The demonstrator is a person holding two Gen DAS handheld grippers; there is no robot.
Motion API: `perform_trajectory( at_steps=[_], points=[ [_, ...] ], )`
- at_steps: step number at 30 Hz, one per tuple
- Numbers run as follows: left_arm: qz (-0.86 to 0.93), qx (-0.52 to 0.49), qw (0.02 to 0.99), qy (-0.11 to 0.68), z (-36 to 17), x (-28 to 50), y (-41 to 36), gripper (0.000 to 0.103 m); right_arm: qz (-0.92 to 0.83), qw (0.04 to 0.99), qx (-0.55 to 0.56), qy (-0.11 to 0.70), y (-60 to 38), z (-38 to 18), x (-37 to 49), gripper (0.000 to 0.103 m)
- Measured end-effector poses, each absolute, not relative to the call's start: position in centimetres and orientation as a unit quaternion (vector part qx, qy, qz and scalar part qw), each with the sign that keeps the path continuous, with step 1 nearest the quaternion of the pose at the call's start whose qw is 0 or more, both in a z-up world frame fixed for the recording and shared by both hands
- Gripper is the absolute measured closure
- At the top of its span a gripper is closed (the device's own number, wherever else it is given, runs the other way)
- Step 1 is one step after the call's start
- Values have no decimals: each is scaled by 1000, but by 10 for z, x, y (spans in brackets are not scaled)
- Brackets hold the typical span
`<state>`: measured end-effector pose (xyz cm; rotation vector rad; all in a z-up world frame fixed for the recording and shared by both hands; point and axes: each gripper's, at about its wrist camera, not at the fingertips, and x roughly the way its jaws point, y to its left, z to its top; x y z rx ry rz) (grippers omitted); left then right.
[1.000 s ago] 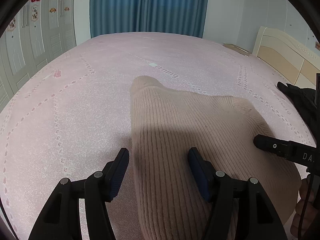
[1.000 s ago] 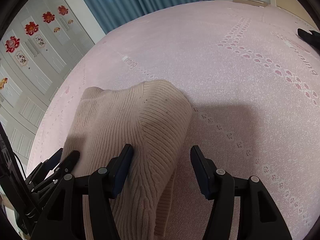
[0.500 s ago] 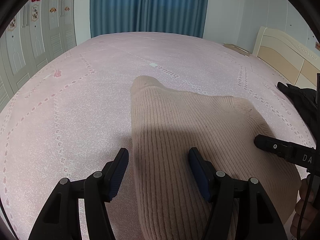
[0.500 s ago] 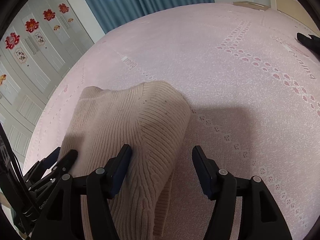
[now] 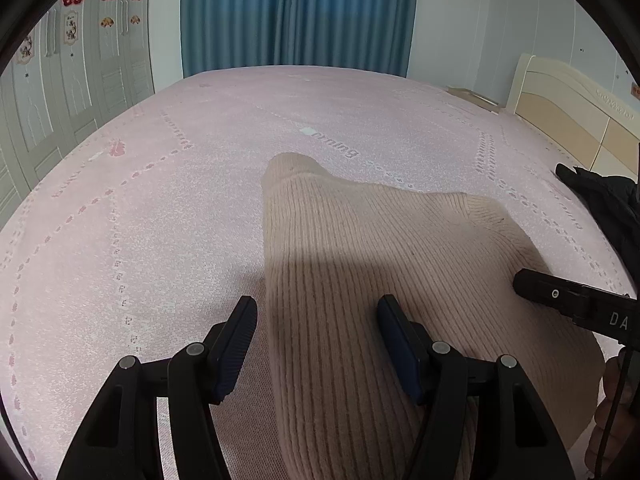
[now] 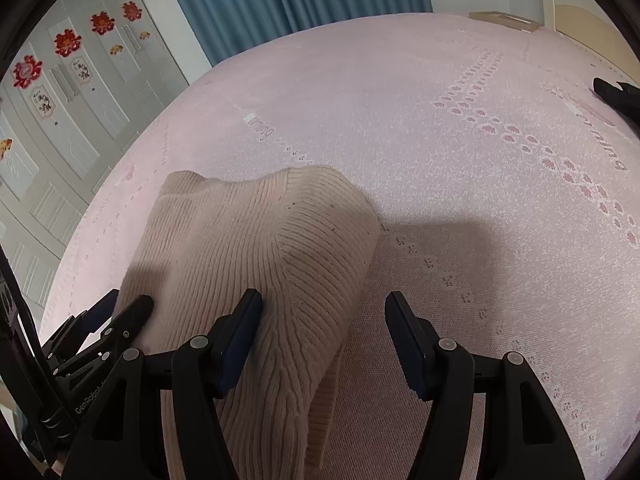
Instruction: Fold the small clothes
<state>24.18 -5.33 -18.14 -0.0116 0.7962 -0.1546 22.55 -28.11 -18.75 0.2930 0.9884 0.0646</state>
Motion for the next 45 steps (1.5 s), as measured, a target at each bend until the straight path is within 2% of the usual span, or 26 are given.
perform_trajectory(
  at_steps=[11, 13, 15, 17, 24, 28, 32, 40, 45],
  points=[
    [-74, -13, 928, 366, -174, 223, -53, 44, 30, 896, 87, 435, -276, -172, 203, 42],
    [-83, -22, 928, 362, -172, 216, -49, 48, 29, 897, 83, 433, -276, -170, 199, 42],
    [-97, -34, 927, 359, -169, 207, -46, 53, 35, 895, 92, 434, -277, -168, 195, 46],
    [-109, -45, 927, 357, -167, 199, -44, 53, 46, 893, 103, 437, -278, -166, 191, 49],
    [-143, -55, 918, 365, -165, 178, -49, 53, 96, 899, 86, 419, -257, -157, 167, 49],
    [-140, -48, 910, 388, -173, 180, -50, 51, 74, 876, 64, 472, -250, -183, 172, 49],
    [-128, -6, 914, 385, -176, 182, -63, 48, 65, 866, 69, 490, -252, -189, 179, 48],
    [-138, -60, 913, 378, -172, 192, -46, 44, 74, 881, 66, 462, -258, -177, 174, 46],
    [-122, -48, 916, 380, -171, 205, -51, 43, 69, 888, 72, 449, -261, -174, 187, 47]
  ],
)
